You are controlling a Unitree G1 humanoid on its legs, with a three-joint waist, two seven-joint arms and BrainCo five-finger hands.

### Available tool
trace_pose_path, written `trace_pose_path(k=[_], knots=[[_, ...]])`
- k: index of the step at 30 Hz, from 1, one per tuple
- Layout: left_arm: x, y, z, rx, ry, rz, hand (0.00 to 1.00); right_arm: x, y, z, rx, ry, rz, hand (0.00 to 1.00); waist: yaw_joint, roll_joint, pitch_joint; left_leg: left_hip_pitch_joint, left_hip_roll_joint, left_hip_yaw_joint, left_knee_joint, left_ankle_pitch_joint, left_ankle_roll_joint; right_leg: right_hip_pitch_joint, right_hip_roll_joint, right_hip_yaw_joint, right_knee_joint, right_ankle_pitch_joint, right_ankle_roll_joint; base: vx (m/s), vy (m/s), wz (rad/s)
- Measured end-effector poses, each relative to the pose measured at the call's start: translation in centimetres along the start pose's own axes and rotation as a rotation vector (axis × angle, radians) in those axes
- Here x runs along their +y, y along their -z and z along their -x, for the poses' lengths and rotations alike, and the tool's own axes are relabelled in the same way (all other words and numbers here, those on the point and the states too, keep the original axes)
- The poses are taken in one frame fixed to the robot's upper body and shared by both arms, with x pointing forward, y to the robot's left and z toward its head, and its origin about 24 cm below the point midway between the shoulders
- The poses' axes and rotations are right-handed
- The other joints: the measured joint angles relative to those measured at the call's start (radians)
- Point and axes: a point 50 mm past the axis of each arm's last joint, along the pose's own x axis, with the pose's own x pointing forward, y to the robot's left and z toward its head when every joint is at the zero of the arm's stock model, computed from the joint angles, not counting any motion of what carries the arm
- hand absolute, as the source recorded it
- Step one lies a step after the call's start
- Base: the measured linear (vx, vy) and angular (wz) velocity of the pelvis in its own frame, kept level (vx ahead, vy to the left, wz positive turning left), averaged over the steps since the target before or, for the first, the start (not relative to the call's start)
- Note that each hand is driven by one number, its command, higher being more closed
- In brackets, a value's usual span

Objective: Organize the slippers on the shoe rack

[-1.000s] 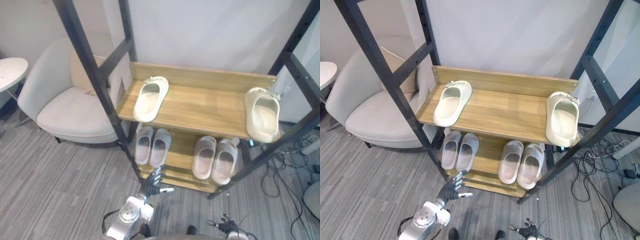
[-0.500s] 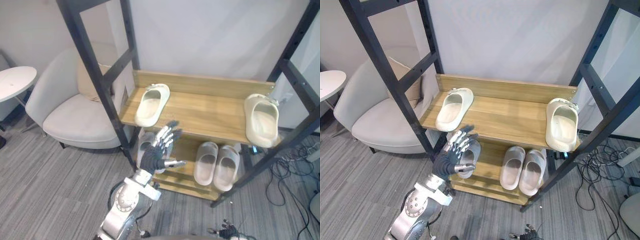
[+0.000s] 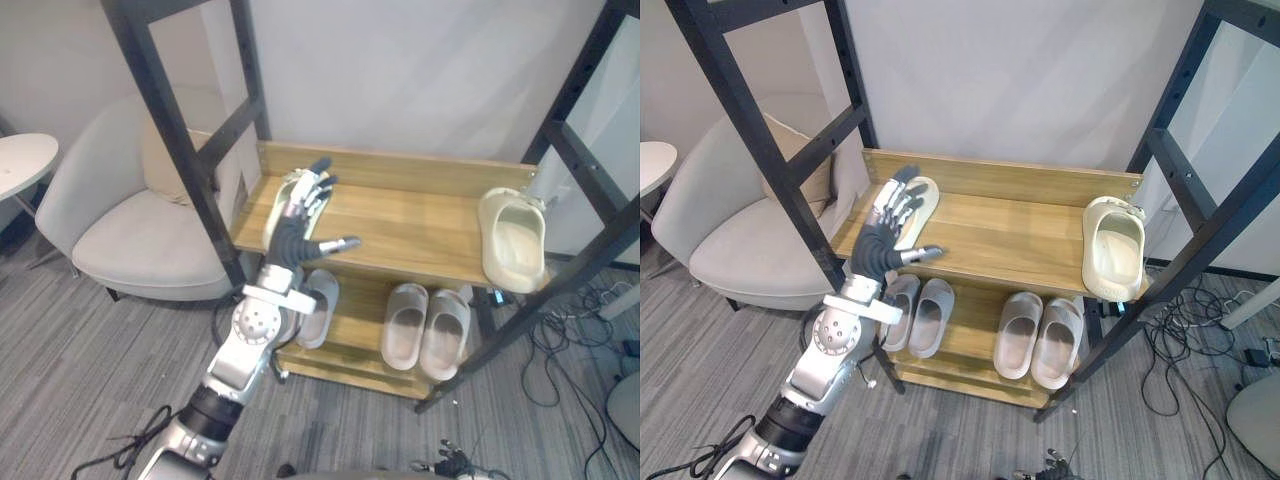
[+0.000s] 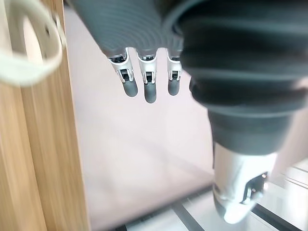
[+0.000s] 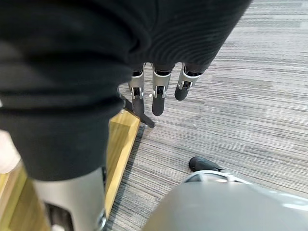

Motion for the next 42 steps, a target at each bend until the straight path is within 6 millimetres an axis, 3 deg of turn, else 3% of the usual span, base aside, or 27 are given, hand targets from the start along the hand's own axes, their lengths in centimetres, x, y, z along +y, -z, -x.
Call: trace_pose_path(k=[6, 11, 14, 27, 42], knots=[[3.7, 1.1, -1.9, 0.059, -0.091, -0.140, 0.00, 0.0, -0.5, -0.1, -0.016, -0.007, 0.006, 0.00, -0.021, -0.004, 0.004, -0.002, 0.003, 0.016, 0.004, -0.009, -0.007, -0.006, 0.006, 0.014, -0.011, 0.004, 0.002, 0.01, -0.003, -0.07], [8.0, 1.4, -2.9, 0.119, -0.175, -0.304, 0.00, 0.0, -0.8, -0.2, -0.019, 0.004, -0.047, 0.00, -0.031, -0.005, 0.006, -0.020, 0.009, 0.025, 0.005, -0.009, -0.008, -0.028, 0.013, 0.035, -0.010, 0.010, -0.005, 0.02, -0.007, -0.11], [9.2, 1.3, -3.3, 0.131, -0.200, -0.342, 0.00, -0.1, -0.8, -0.2, -0.018, 0.005, -0.067, 0.00, -0.031, -0.004, 0.007, -0.020, 0.009, 0.024, 0.005, -0.010, -0.008, -0.031, 0.013, 0.040, -0.010, 0.010, -0.005, -0.01, -0.003, -0.08], [12.6, 1.6, -4.5, 0.226, -0.230, -0.522, 0.00, -0.1, -0.7, 0.0, -0.030, -0.008, -0.104, 0.00, -0.037, 0.007, 0.021, -0.034, 0.015, 0.024, 0.005, -0.010, -0.010, -0.053, 0.018, 0.050, -0.005, 0.011, -0.010, -0.04, 0.005, -0.02], [13.4, 3.2, -5.1, 0.355, -0.140, -0.708, 0.00, -0.2, -0.6, 0.0, -0.024, -0.002, -0.146, 0.00, -0.036, 0.010, 0.023, -0.051, 0.020, 0.027, 0.005, -0.008, -0.012, -0.095, 0.018, 0.063, 0.024, -0.007, -0.014, -0.04, 0.002, -0.02]])
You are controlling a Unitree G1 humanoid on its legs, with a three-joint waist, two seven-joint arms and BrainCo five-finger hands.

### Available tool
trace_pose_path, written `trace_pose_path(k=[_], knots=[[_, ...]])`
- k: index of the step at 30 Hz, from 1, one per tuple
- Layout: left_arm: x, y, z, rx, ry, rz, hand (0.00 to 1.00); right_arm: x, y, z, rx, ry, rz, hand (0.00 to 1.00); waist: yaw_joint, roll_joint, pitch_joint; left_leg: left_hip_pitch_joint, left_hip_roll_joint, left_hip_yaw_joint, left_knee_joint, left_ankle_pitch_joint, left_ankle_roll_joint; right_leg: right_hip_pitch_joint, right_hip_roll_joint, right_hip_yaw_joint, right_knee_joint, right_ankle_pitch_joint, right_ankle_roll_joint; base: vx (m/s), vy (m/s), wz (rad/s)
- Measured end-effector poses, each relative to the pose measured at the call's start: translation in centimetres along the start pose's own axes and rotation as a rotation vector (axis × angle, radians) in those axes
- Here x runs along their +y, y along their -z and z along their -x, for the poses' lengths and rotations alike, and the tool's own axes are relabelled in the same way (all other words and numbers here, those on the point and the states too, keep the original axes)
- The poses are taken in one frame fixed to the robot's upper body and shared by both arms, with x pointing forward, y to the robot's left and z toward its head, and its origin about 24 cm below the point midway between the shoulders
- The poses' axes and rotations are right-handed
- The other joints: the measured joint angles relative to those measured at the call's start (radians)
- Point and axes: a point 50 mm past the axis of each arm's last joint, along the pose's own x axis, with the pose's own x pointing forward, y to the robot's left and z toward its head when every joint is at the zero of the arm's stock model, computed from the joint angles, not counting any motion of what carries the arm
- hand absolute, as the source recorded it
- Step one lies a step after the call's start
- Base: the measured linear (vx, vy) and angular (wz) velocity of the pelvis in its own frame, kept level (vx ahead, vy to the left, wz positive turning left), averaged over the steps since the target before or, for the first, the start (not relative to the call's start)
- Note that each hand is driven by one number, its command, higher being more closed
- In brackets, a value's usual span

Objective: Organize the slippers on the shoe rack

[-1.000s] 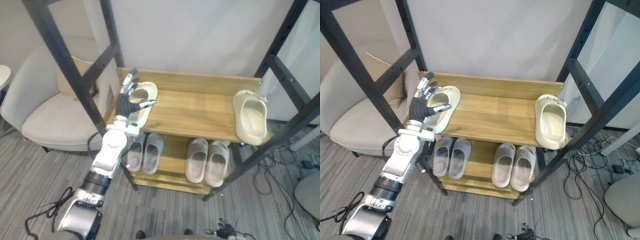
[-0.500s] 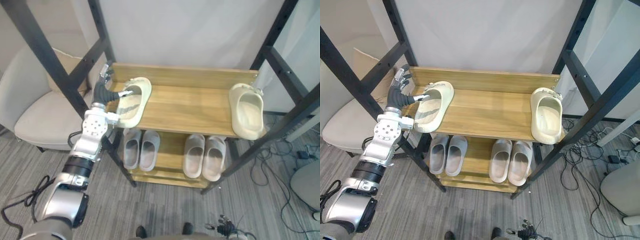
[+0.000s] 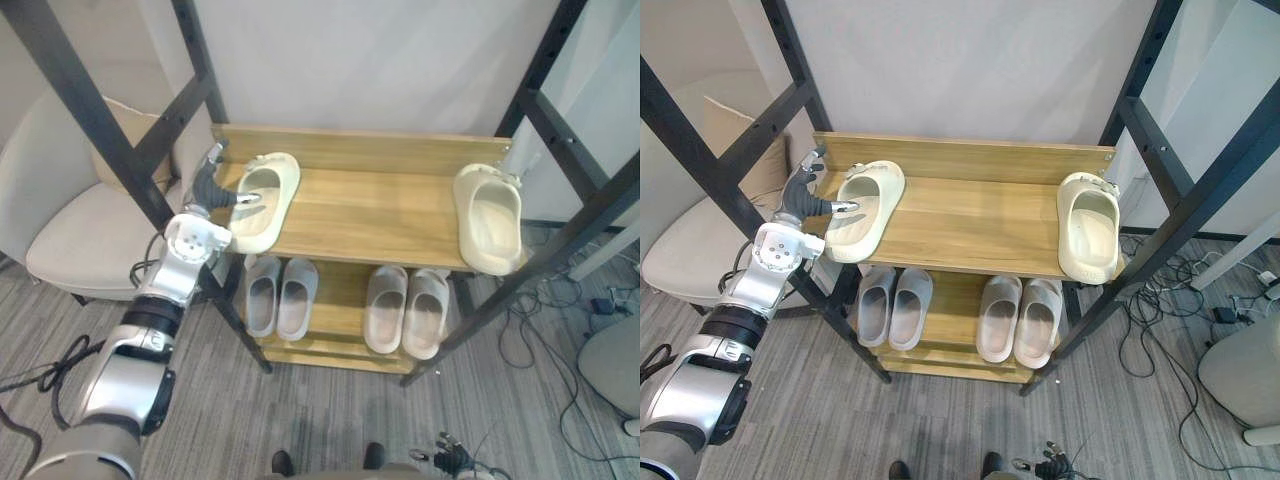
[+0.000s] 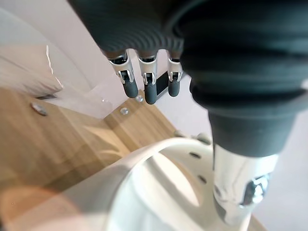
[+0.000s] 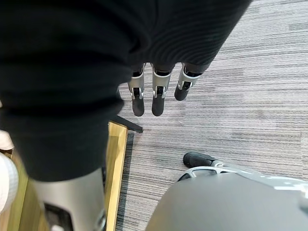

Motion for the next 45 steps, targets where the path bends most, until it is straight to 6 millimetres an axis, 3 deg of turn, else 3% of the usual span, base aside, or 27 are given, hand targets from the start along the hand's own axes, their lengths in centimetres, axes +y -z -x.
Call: trace_pose_path(k=[12, 13, 27, 32, 45], knots=[[0.9, 1.3, -0.9, 0.101, 0.000, -0.081, 0.00, -0.2, 0.5, 0.1, 0.016, 0.017, -0.062, 0.00, -0.002, 0.002, 0.004, -0.020, 0.014, 0.029, -0.001, 0.008, -0.014, -0.046, 0.012, 0.052, 0.015, 0.001, -0.004, -0.06, 0.000, -0.07], [0.9, 1.4, -0.9, 0.105, -0.001, -0.082, 1.00, -0.2, 0.7, 0.2, 0.020, 0.018, -0.062, 0.00, -0.002, 0.002, 0.004, -0.020, 0.014, 0.029, -0.001, 0.008, -0.014, -0.047, 0.012, 0.055, 0.015, 0.001, -0.004, -0.04, 0.003, -0.01], [1.5, 1.1, -2.6, 0.175, -0.004, -0.095, 1.00, -0.3, 0.9, 0.2, 0.031, 0.024, -0.071, 0.00, -0.001, 0.001, 0.005, -0.049, 0.013, 0.061, -0.006, 0.011, -0.018, -0.094, 0.023, 0.134, 0.013, 0.001, -0.004, -0.05, 0.008, -0.08], [1.7, 0.2, -3.2, 0.158, 0.024, -0.091, 1.00, -0.1, 0.9, 0.2, 0.034, 0.030, -0.090, 0.00, -0.031, 0.002, 0.006, -0.051, -0.003, 0.094, -0.005, 0.009, -0.014, -0.093, 0.013, 0.161, -0.013, 0.059, 0.001, 0.01, 0.027, -0.19], [0.1, -0.2, -3.2, 0.163, 0.041, -0.056, 1.00, 0.1, 0.4, 0.0, 0.032, 0.040, -0.122, 0.00, -0.034, 0.006, 0.008, -0.042, -0.023, 0.108, -0.006, 0.010, -0.001, -0.090, -0.001, 0.172, -0.027, 0.076, 0.001, -0.04, 0.007, -0.03]])
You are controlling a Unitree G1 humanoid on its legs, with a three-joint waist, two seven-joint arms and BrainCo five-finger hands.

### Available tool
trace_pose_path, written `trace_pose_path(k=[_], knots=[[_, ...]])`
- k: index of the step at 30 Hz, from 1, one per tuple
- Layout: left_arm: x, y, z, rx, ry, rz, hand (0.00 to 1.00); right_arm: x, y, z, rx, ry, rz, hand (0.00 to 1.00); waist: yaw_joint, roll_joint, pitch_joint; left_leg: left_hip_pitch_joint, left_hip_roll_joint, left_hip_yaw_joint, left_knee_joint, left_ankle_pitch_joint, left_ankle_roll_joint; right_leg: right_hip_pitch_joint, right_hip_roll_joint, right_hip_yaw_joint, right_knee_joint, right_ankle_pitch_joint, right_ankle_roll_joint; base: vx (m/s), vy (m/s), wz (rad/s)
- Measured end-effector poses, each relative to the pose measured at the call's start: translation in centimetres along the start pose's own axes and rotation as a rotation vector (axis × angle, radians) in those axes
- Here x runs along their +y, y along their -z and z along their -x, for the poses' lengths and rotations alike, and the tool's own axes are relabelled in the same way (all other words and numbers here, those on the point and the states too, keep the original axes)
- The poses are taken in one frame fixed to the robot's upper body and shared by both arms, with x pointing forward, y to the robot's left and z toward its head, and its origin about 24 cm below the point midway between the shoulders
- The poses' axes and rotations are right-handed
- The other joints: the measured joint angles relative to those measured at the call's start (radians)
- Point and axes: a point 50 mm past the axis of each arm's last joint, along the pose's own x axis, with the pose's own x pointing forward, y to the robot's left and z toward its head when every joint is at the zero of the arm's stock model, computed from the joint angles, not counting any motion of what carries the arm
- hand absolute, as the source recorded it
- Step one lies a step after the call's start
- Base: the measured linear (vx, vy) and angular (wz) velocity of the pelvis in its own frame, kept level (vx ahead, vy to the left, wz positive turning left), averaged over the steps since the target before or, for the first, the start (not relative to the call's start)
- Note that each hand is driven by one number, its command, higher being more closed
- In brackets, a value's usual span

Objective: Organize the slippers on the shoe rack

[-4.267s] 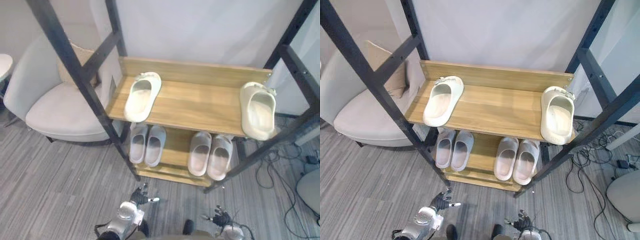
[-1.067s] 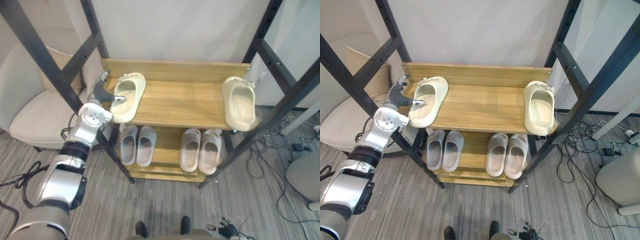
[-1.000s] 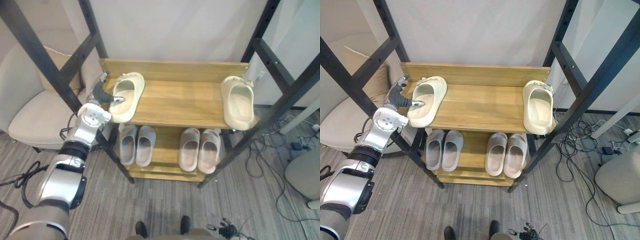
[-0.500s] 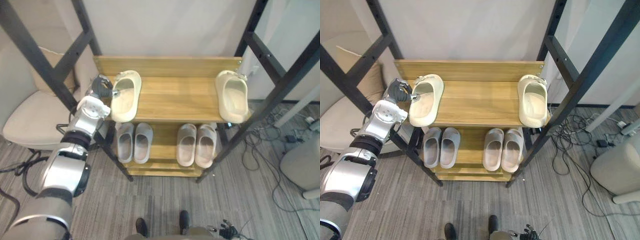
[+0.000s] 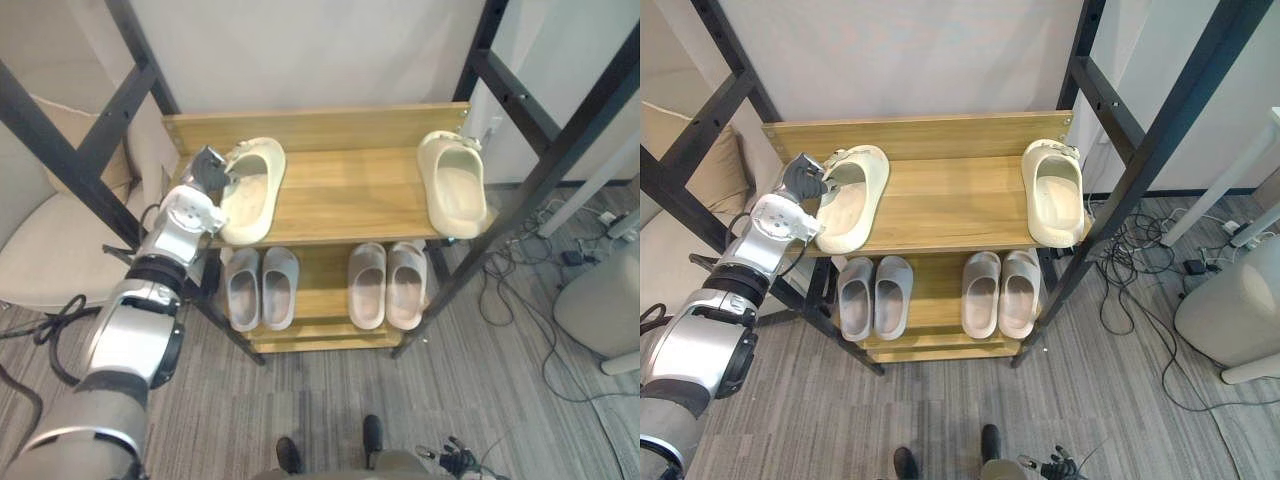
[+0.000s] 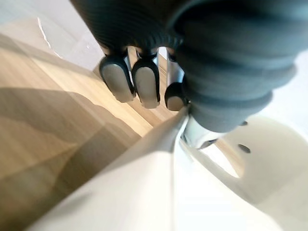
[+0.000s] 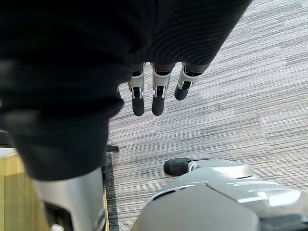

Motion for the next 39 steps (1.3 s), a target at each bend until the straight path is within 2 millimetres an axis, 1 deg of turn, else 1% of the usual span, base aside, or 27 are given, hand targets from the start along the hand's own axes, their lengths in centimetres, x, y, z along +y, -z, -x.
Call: trace_pose_path(k=[4, 9, 10, 16, 18, 21, 23, 26, 29, 32, 39], knots=[[-1.2, -1.1, 0.0, -0.027, 0.001, 0.038, 1.00, 0.0, 0.1, 0.0, 0.005, 0.001, -0.011, 0.00, -0.001, -0.001, 0.000, 0.000, -0.004, 0.000, 0.000, -0.003, 0.004, 0.002, -0.007, 0.000, -0.011, 0.001, 0.002, -0.03, 0.011, 0.03], [-3.3, -3.6, 0.2, -0.111, 0.038, 0.063, 1.00, 0.1, -0.1, 0.0, 0.001, 0.000, -0.011, 0.00, -0.001, -0.001, 0.000, 0.005, -0.016, 0.000, 0.000, -0.003, 0.013, 0.015, -0.017, 0.002, -0.008, 0.013, 0.013, 0.04, 0.022, 0.02], [-3.6, -3.7, 0.3, -0.113, 0.040, 0.071, 1.00, 0.1, -0.1, 0.0, 0.001, 0.000, -0.011, 0.00, -0.001, -0.001, 0.000, 0.006, -0.018, 0.000, 0.000, -0.002, 0.018, 0.016, -0.018, 0.003, -0.008, 0.013, 0.013, 0.00, 0.000, 0.00], [-4.1, -4.1, 0.6, -0.134, 0.038, 0.118, 1.00, 0.3, -0.7, -0.2, -0.015, -0.006, -0.010, 0.00, -0.002, -0.003, 0.000, 0.007, -0.026, -0.001, 0.005, -0.002, 0.019, 0.018, -0.022, 0.001, -0.008, 0.017, 0.016, 0.01, 0.009, 0.02], [-4.8, -4.6, 0.8, -0.139, 0.039, 0.143, 1.00, 0.4, -0.8, -0.2, -0.019, -0.008, -0.007, 0.00, -0.003, -0.003, 0.000, 0.010, -0.026, -0.003, 0.005, -0.002, 0.019, 0.021, -0.022, -0.001, -0.008, 0.017, 0.016, 0.00, 0.000, 0.00], [-6.0, -6.1, 1.1, -0.184, 0.054, 0.182, 1.00, 0.7, -1.4, -0.3, -0.031, -0.017, -0.006, 0.00, -0.011, -0.013, 0.007, 0.022, -0.025, -0.002, 0.004, -0.003, 0.020, 0.031, -0.022, -0.003, -0.008, 0.013, 0.014, -0.03, -0.009, -0.05], [-7.1, -7.0, 1.4, -0.210, 0.084, 0.195, 1.00, 0.9, -1.7, -0.4, -0.041, -0.022, -0.003, 0.00, -0.018, -0.015, 0.008, 0.023, -0.025, 0.000, 0.000, -0.004, 0.021, 0.032, -0.022, -0.003, -0.009, 0.008, 0.007, -0.04, -0.014, -0.06], [-8.7, -8.0, 1.9, -0.224, 0.125, 0.233, 1.00, 1.0, -1.7, -0.4, -0.038, -0.025, 0.000, 0.00, -0.027, -0.015, 0.008, 0.024, -0.024, 0.000, 0.000, -0.005, 0.020, 0.031, -0.021, -0.003, -0.009, 0.006, 0.007, 0.00, 0.000, 0.00], [-9.2, -8.5, 2.1, -0.229, 0.141, 0.257, 1.00, 1.0, -1.7, -0.4, -0.038, -0.025, -0.001, 0.00, -0.033, -0.014, 0.008, 0.024, -0.020, 0.001, 0.000, -0.006, 0.018, 0.031, -0.017, -0.003, -0.008, 0.006, 0.007, 0.00, 0.000, 0.00], [-9.6, -9.0, 2.3, -0.248, 0.155, 0.258, 1.00, 1.0, -1.7, -0.4, -0.036, -0.023, -0.003, 0.00, -0.032, -0.013, 0.008, 0.024, -0.018, 0.000, 0.003, -0.006, 0.018, 0.032, -0.015, -0.008, -0.008, 0.008, 0.010, 0.00, 0.000, 0.00], [-10.8, -10.0, 2.7, -0.260, 0.185, 0.299, 1.00, 0.7, -1.8, -0.4, -0.040, -0.010, -0.038, 0.00, -0.037, -0.001, 0.011, 0.024, -0.018, 0.000, 0.005, -0.006, 0.018, 0.033, -0.015, -0.010, -0.008, 0.009, 0.011, 0.00, 0.000, 0.00]])
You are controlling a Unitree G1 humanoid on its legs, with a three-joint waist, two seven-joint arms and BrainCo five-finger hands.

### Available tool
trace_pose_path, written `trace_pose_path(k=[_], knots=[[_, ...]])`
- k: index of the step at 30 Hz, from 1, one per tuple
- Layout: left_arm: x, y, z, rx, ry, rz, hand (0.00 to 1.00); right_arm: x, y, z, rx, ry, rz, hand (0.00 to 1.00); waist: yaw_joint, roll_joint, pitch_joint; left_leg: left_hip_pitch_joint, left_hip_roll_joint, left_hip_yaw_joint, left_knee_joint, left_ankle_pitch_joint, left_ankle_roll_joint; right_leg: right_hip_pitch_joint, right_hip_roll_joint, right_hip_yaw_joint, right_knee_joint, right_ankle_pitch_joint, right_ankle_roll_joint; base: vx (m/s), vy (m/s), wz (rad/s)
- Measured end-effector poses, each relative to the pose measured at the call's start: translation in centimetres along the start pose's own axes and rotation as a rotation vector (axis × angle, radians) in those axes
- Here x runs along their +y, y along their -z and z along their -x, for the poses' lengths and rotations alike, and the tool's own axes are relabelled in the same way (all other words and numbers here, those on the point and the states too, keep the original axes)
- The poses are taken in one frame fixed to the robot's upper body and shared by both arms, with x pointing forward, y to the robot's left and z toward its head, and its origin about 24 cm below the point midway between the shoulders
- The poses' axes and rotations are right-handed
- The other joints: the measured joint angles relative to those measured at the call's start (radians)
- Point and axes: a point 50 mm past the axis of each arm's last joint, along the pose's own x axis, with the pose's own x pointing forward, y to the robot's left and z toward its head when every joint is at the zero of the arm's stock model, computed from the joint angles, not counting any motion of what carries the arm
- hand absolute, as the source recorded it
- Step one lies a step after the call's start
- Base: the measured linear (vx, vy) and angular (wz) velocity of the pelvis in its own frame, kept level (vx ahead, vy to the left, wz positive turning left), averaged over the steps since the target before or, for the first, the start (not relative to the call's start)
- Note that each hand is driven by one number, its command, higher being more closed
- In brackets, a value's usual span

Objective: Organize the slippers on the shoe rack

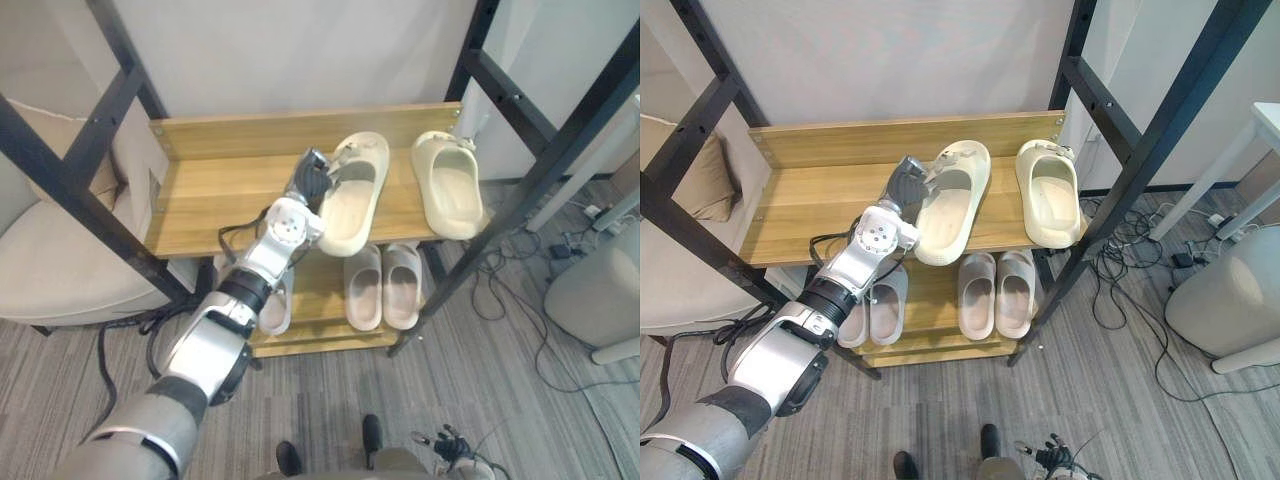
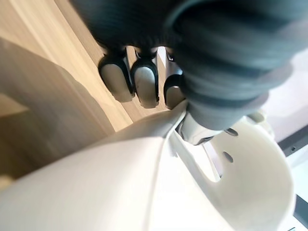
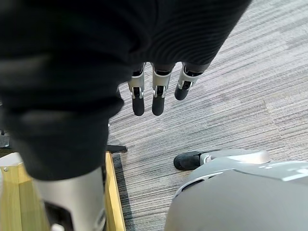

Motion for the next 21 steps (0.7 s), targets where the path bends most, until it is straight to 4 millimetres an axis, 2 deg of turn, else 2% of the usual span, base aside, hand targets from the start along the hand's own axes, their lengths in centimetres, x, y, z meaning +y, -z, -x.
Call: trace_pose_path(k=[4, 11, 12, 17, 21], knots=[[-0.7, -0.3, 0.0, -0.008, 0.021, -0.003, 1.00, -0.1, -0.6, 0.0, -0.025, 0.004, -0.004, 0.00, -0.005, 0.011, 0.000, 0.001, 0.000, 0.001, 0.000, 0.000, 0.000, 0.000, 0.000, 0.001, 0.000, 0.000, 0.000, 0.00, 0.000, 0.00], [-2.2, -0.9, 0.0, -0.011, 0.053, 0.013, 1.00, -0.5, -0.5, 0.0, -0.021, 0.036, -0.041, 0.00, -0.008, 0.026, 0.000, 0.003, 0.002, 0.004, 0.000, 0.000, 0.000, 0.001, 0.001, 0.004, 0.000, 0.001, -0.001, 0.00, 0.000, 0.00], [-2.2, -0.9, 0.0, -0.011, 0.054, 0.013, 0.00, -0.5, -0.5, 0.0, -0.021, 0.038, -0.044, 0.00, -0.009, 0.027, 0.000, 0.003, 0.002, 0.004, 0.000, 0.000, 0.000, 0.001, 0.001, 0.005, 0.000, 0.001, -0.001, 0.00, 0.000, 0.00], [-2.4, -0.6, -0.4, 0.027, 0.060, -0.003, 0.00, -0.5, -0.2, 0.1, -0.011, 0.048, -0.089, 0.00, -0.012, 0.030, 0.001, 0.015, 0.008, 0.010, 0.000, -0.002, -0.002, 0.009, -0.001, 0.012, 0.000, 0.001, -0.001, 0.00, 0.000, -0.02], [-2.3, -1.7, -0.9, 0.012, 0.054, -0.015, 0.00, -0.6, 0.0, 0.1, -0.007, 0.051, -0.103, 0.00, -0.012, 0.032, 0.000, 0.005, 0.007, 0.020, 0.000, -0.004, 0.001, -0.004, -0.002, 0.031, 0.000, 0.003, 0.003, -0.01, 0.000, -0.08]])
